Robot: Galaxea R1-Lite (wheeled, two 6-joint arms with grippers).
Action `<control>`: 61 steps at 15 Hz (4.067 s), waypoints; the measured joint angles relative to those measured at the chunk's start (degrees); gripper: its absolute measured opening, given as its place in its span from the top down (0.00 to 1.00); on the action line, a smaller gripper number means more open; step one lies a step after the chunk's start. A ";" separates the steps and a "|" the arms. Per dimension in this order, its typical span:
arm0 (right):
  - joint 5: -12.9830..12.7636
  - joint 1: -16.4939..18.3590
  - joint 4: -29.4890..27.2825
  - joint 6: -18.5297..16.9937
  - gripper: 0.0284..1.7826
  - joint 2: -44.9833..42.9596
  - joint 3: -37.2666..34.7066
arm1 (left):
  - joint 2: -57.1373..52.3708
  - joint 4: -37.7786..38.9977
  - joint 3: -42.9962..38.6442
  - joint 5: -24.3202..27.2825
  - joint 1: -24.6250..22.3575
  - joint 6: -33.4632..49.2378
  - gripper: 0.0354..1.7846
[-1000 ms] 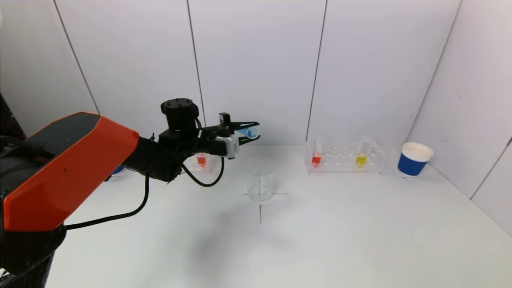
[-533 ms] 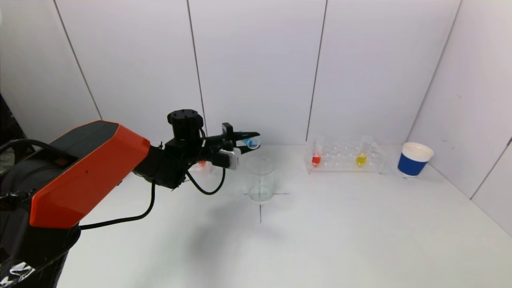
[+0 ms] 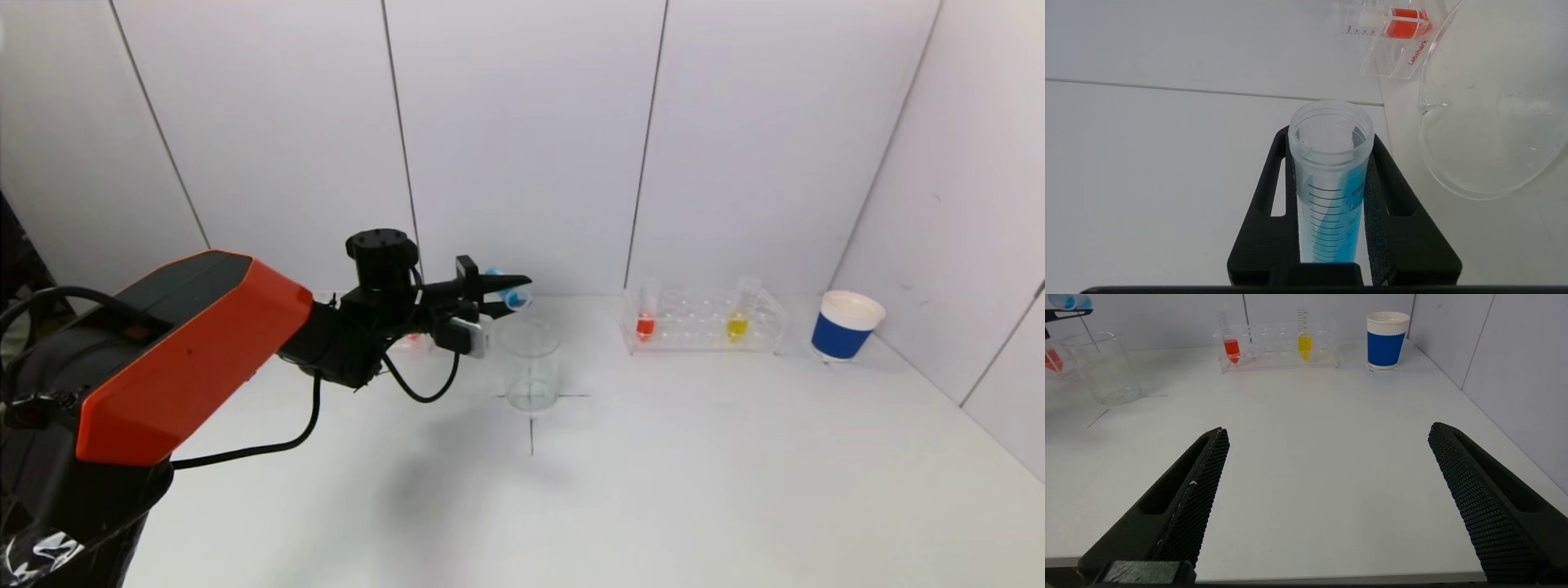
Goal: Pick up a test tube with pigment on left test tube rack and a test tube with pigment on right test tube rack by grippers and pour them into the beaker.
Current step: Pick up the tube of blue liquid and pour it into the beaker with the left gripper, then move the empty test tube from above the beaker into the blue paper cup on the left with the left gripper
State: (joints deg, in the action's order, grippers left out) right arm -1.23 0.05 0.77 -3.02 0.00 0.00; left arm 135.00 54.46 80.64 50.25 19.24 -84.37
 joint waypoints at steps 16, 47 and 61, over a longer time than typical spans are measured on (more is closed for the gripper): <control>0.00 0.00 -0.02 0.00 0.01 0.00 0.00 | 0.41 -0.21 3.10 -0.09 0.00 -7.44 0.76; -0.02 0.02 -0.02 0.00 0.01 0.00 0.00 | -1.18 -20.70 11.95 0.35 0.00 -26.25 0.76; 0.02 0.02 -0.02 0.00 0.01 0.00 0.00 | -2.17 -18.91 11.34 -1.55 0.00 -13.95 0.76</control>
State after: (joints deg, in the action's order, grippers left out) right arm -1.21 0.07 0.74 -3.02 0.00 0.00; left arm 132.83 35.55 91.98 48.70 19.24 -98.32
